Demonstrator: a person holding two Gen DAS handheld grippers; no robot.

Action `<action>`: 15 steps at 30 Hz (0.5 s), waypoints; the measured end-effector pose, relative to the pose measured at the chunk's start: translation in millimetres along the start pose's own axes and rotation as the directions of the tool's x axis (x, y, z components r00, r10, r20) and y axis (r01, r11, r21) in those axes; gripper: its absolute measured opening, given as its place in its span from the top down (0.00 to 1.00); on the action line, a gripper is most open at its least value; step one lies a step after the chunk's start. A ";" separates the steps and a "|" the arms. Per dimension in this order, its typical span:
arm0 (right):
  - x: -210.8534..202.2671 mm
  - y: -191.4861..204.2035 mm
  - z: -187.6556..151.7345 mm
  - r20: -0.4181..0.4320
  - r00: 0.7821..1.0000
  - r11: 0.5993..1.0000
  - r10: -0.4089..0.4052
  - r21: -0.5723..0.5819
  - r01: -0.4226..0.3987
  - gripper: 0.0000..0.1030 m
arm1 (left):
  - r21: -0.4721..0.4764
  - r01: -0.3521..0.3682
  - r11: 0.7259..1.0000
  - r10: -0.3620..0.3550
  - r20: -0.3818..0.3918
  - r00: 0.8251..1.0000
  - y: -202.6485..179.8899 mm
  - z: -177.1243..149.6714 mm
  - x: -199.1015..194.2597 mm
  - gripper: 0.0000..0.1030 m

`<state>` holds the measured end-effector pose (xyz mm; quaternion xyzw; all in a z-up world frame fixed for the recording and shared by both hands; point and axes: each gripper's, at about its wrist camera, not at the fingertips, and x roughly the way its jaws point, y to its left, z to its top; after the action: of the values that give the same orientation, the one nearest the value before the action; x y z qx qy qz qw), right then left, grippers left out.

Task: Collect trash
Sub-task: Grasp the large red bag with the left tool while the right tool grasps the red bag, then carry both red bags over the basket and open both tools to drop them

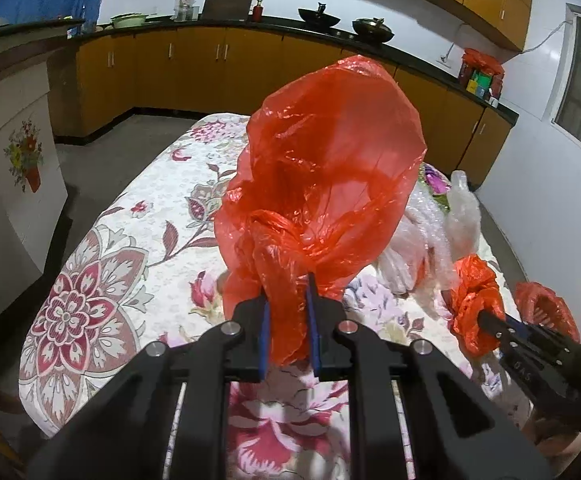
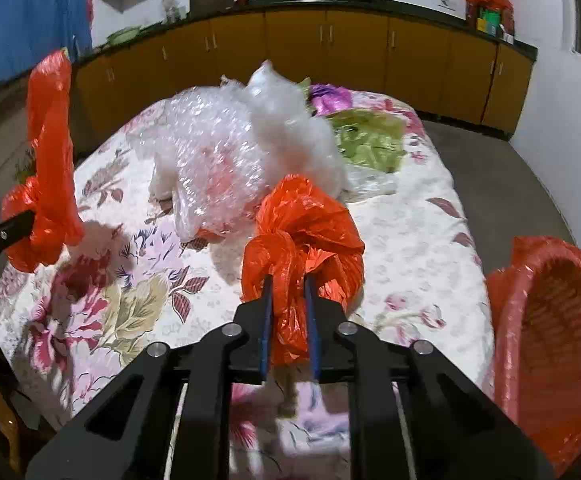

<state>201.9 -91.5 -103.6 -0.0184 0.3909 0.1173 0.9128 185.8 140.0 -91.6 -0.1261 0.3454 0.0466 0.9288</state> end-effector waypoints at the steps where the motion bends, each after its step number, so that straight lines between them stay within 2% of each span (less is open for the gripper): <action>1: -2.6 -3.8 -0.4 0.005 1.000 1.000 0.001 0.010 -0.001 0.88 | 0.002 0.004 1.000 -0.004 0.003 1.000 -2.2 -0.1 -1.2 0.84; 5: -27.1 -28.1 -6.0 0.039 0.999 0.997 0.006 0.077 -0.009 0.89 | 0.016 0.027 1.000 -0.027 0.014 1.000 -12.6 1.6 -6.5 0.84; 11: -63.9 -60.4 -11.2 0.091 0.995 0.989 -0.032 0.144 0.018 0.89 | 0.063 0.081 0.995 -0.082 0.020 0.996 -39.5 2.3 -15.2 0.86; 13: -77.6 -72.1 -13.7 0.108 0.993 0.986 -0.050 0.166 0.032 0.89 | 0.078 0.103 0.992 -0.105 0.017 0.994 -48.4 1.8 -16.4 0.90; 14: -81.2 -76.2 -14.7 0.113 0.992 0.983 -0.060 0.177 0.040 0.89 | 0.085 0.110 0.990 -0.112 0.017 0.994 -53.7 1.0 -16.5 0.97; 15: -83.7 -79.9 -15.3 0.116 0.991 0.981 -0.067 0.187 0.044 0.89 | 0.098 0.101 0.990 -0.103 0.017 0.995 -59.6 -0.7 -15.0 0.98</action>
<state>153.5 -187.8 -58.8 0.0625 0.3430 0.0560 0.9356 184.3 82.3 -70.3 -0.0978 0.3302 -0.0164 0.9387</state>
